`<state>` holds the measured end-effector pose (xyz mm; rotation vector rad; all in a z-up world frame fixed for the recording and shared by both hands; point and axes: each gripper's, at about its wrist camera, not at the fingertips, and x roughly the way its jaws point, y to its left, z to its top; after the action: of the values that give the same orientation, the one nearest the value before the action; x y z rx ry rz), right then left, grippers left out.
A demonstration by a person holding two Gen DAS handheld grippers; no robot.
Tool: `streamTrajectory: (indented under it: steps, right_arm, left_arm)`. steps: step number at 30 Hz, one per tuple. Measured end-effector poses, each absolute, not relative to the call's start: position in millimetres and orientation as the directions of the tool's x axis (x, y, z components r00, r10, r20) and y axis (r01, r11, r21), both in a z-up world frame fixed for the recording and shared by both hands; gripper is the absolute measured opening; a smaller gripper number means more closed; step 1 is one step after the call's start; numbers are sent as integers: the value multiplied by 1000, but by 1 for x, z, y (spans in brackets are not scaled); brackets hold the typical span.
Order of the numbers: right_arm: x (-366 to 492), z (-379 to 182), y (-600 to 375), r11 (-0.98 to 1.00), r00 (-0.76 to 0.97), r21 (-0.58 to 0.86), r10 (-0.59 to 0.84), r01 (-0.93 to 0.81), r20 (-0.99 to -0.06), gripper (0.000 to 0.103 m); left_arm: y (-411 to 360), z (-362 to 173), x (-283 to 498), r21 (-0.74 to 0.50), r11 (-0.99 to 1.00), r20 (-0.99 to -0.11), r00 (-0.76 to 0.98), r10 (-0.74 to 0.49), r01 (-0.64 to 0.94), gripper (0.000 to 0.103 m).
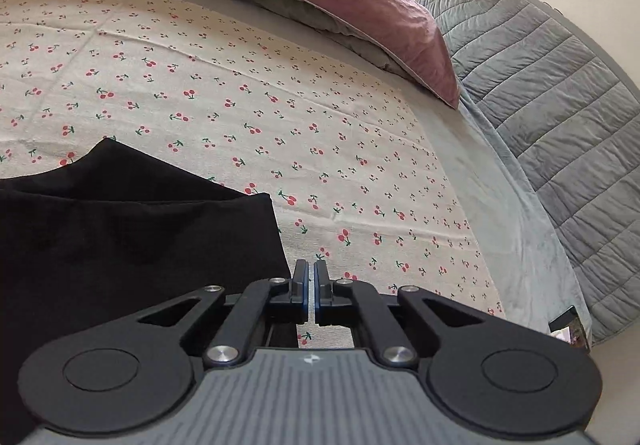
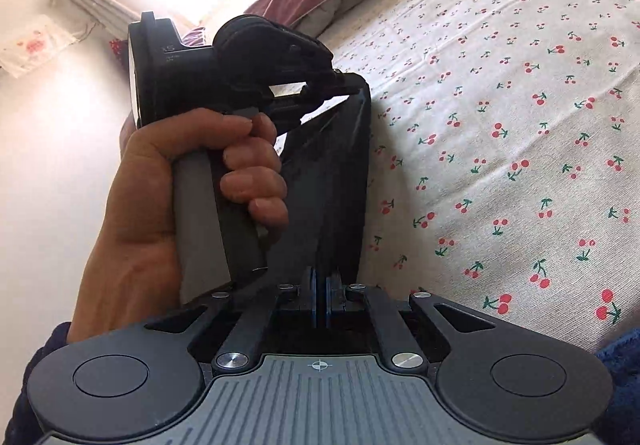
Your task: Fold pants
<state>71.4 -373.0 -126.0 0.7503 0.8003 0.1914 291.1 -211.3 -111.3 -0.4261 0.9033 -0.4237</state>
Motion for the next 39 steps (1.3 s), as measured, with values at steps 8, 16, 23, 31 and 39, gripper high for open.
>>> streamTrajectory:
  steps: [8, 16, 23, 31, 39]
  right_arm:
    - [69, -127, -384, 645, 727, 749, 438, 155, -528, 5]
    - [81, -133, -391, 615, 738, 772, 443, 162, -509, 5]
    - [80, -133, -393, 613, 737, 770, 437, 176, -516, 5]
    - [84, -135, -395, 608, 734, 775, 445, 173, -513, 5]
    - [83, -135, -396, 595, 736, 785, 454, 170, -503, 5]
  left_arm:
    - [-94, -97, 264, -498, 862, -622, 655, -429, 92, 32]
    - [-9, -136, 269, -574, 818, -629, 663, -407, -43, 30]
    - [-30, -143, 293, -534, 845, -636, 675, -375, -34, 29]
    - [-34, -147, 291, -483, 875, -630, 693, -352, 6, 24]
    - [-47, -134, 226, -464, 880, -646, 642, -413, 100, 24]
